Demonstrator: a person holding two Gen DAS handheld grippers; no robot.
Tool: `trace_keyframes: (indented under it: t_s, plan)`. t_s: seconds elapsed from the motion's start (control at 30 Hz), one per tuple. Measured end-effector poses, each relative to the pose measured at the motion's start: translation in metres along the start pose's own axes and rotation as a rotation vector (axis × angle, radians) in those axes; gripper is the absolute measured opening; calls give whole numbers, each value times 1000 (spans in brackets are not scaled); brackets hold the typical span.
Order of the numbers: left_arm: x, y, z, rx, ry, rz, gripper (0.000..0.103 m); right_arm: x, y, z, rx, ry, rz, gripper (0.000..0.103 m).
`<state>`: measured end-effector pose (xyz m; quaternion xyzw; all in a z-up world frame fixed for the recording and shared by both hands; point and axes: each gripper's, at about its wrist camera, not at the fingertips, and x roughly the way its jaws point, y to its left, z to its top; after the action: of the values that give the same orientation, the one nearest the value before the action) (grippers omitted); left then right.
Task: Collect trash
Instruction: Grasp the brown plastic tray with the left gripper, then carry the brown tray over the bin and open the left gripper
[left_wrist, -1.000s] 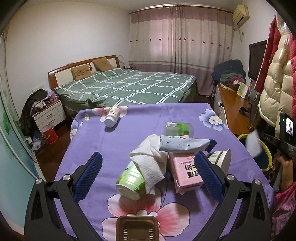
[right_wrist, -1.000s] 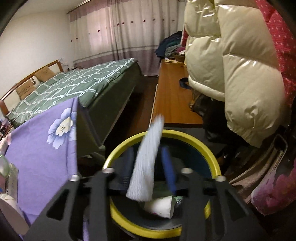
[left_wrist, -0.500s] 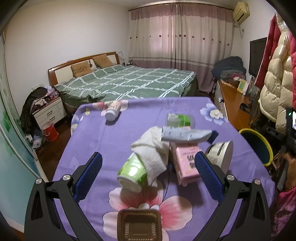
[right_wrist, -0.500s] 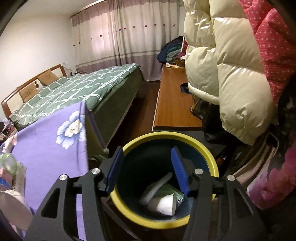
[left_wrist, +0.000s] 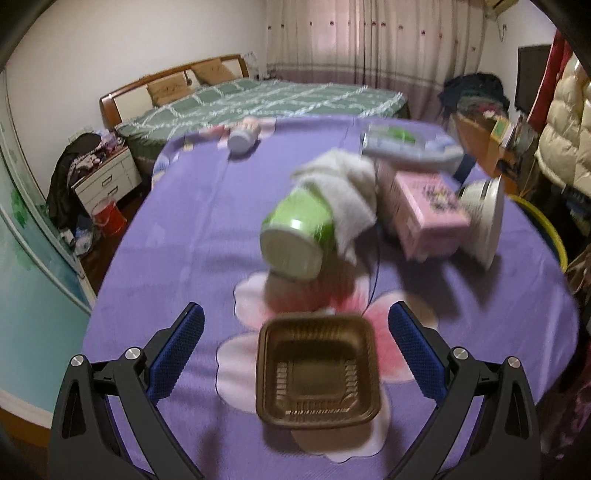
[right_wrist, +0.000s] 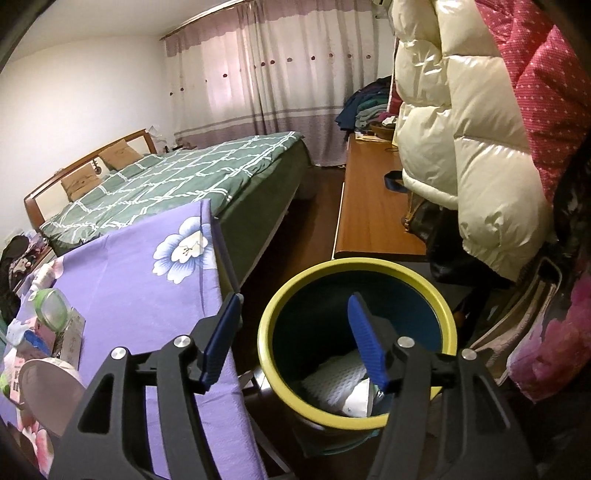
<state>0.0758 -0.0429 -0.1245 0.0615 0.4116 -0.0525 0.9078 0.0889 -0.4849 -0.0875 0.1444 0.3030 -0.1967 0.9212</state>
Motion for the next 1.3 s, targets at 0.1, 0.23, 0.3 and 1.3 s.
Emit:
trace_keyframes:
  t_s: [0.1,0.23,0.3,1.3]
  plan:
    - [9,2,-9,-3,29,1,98,1,0,-1,2,7,2,59]
    - [14,4,-11,-6,38,-3,98,1,1,-3,1,11,8,59]
    - [13,3,-11,1,40,-3,98,2,2,-3,-2,14,11,59]
    - [22,-3,-14,54,105,-85,69,9,4,-10,3,29,27,60]
